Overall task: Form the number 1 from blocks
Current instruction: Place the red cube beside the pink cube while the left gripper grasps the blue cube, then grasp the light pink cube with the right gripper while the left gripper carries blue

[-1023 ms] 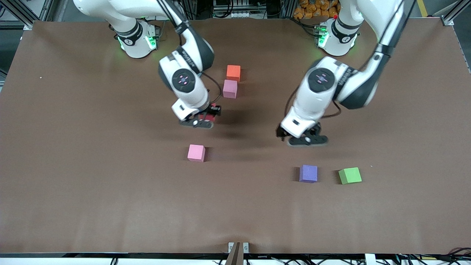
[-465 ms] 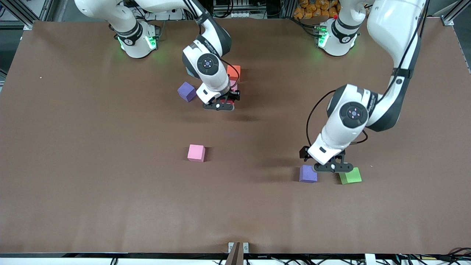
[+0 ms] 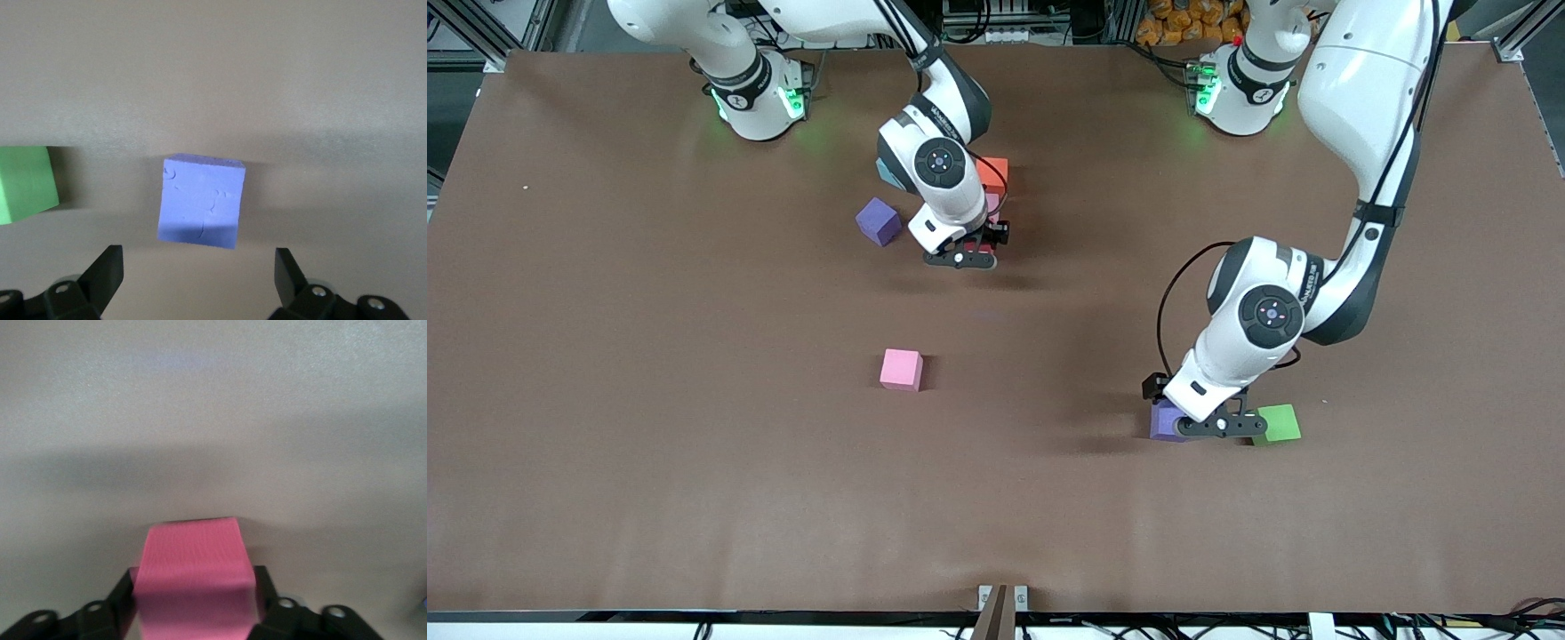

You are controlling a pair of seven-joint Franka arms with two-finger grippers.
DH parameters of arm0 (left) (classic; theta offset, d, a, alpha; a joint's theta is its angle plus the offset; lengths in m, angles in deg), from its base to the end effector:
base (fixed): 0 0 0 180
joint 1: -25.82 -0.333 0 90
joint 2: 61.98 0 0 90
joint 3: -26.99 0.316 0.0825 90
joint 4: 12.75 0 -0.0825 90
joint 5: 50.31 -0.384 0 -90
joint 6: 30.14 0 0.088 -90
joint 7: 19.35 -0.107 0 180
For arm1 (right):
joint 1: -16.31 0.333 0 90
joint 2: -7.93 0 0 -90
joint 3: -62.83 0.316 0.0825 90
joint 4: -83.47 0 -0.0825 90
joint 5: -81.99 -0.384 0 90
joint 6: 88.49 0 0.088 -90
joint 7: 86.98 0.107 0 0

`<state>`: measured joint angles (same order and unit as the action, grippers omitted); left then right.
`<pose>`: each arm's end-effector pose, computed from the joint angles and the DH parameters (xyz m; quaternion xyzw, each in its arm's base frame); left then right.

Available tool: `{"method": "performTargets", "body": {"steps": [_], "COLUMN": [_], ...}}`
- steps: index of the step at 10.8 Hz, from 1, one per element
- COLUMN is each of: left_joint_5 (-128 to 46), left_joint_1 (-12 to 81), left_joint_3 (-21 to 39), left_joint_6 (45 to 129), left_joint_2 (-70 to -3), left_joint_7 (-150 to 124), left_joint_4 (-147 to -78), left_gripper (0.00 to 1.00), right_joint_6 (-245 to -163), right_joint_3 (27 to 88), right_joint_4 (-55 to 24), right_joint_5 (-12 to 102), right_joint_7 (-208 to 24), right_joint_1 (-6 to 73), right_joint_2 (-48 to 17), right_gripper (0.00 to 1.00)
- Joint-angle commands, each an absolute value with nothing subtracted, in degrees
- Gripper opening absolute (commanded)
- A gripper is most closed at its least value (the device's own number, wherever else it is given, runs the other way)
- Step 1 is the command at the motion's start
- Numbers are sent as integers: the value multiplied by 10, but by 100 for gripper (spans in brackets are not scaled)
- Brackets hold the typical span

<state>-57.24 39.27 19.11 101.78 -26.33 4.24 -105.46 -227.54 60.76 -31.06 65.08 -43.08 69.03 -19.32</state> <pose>0.6560 -0.2397 0.2700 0.9994 -0.0050 0.0347 0.0070 0.3814 0.4676 0.2147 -0.9947 0.0530 0.0782 0.0413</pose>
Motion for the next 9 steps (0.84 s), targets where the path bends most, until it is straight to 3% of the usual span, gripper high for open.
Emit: {"method": "performTargets", "body": {"steps": [1,3,5,9], "left_joint_5": [-557,-557,-557,-556], "left_joint_1": [401,405,408,413], "left_joint_3": [204,213,217,226], "left_joint_6": [1015,1017,1025,1041], "left_joint_2": [-244,-231,-217,-194], "left_joint_7": [9,6,-5,-7], "left_joint_4": [-1021,-1006,-999,-991], "left_gripper": [100,100,100,100], "right_joint_6": [-2260,-2191,-2187,-2193], "right_joint_3": [605,605,605,605], "right_joint_4": [-312,-306,-296,-209], "right_joint_5": [641,656,663,704], "right_joint_7": [-430,-449,-467,-500], "right_joint_1": [678,633,580,502], "right_joint_2": [-161,-110,-104,-171], "right_gripper": [100,100,100,100]}}
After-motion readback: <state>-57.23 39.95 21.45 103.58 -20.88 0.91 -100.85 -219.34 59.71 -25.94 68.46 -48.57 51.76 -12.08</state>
